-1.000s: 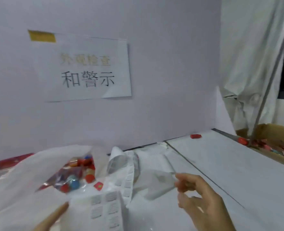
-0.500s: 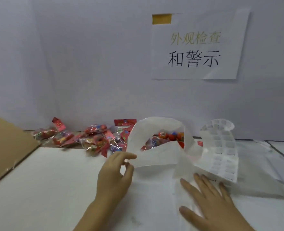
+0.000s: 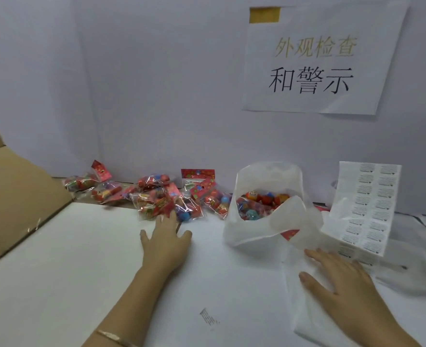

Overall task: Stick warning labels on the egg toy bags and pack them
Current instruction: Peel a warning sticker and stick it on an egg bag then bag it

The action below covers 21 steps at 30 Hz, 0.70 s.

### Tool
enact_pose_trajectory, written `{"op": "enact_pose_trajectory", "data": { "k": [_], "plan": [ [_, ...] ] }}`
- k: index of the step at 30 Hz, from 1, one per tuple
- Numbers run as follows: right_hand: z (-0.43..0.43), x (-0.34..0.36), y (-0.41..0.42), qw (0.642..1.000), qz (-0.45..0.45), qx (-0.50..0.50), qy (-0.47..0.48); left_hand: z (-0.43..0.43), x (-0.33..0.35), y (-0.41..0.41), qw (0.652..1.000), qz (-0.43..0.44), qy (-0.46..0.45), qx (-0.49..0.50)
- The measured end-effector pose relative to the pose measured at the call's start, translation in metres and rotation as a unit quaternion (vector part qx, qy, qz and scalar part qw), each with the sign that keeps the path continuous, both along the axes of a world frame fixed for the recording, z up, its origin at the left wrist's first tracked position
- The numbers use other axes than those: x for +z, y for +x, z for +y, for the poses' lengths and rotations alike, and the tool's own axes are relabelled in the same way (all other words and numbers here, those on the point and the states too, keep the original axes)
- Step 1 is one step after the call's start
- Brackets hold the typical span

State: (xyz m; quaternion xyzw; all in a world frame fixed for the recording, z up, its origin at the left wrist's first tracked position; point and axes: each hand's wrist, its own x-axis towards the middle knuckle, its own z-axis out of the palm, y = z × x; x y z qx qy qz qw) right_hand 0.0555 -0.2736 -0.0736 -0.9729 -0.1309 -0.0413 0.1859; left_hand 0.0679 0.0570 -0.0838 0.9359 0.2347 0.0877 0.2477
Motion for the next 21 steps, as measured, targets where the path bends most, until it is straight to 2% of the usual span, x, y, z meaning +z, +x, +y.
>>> {"op": "enact_pose_trajectory", "data": {
  "k": [3,4,6,10,13,15,16,18,19,21],
  "plan": [
    [0.000,0.007,-0.004,0.985,-0.003,0.004,0.174,-0.003,0.006,-0.013,0.974,-0.167,-0.151,0.020],
    [0.000,0.011,-0.005,0.971,0.016,0.001,0.240,-0.006,0.009,-0.020,0.957,-0.224,-0.181,0.030],
    [0.000,0.020,-0.008,0.941,0.032,-0.006,0.336,-0.013,0.016,-0.032,0.931,-0.314,-0.180,0.049],
    [0.007,0.046,-0.028,0.933,-0.039,0.029,0.356,-0.033,0.050,-0.044,0.871,-0.452,-0.188,0.039],
    [0.027,0.061,-0.046,0.924,-0.056,0.091,0.367,-0.055,0.085,-0.052,0.838,-0.494,-0.230,-0.038],
    [0.043,0.068,-0.050,0.905,0.026,0.122,0.407,-0.072,0.101,-0.058,0.811,-0.505,-0.286,-0.070],
    [0.052,0.072,-0.049,0.883,0.102,0.135,0.438,-0.079,0.107,-0.061,0.795,-0.503,-0.329,-0.079],
    [0.066,0.077,-0.045,0.808,0.237,0.147,0.519,-0.091,0.107,-0.064,0.778,-0.485,-0.389,-0.093],
    [0.071,0.079,-0.043,0.777,0.267,0.148,0.551,-0.095,0.103,-0.065,0.780,-0.469,-0.402,-0.098],
    [0.078,0.076,-0.041,0.762,0.256,0.140,0.578,-0.098,0.093,-0.068,0.785,-0.437,-0.427,-0.099]
  ]
}}
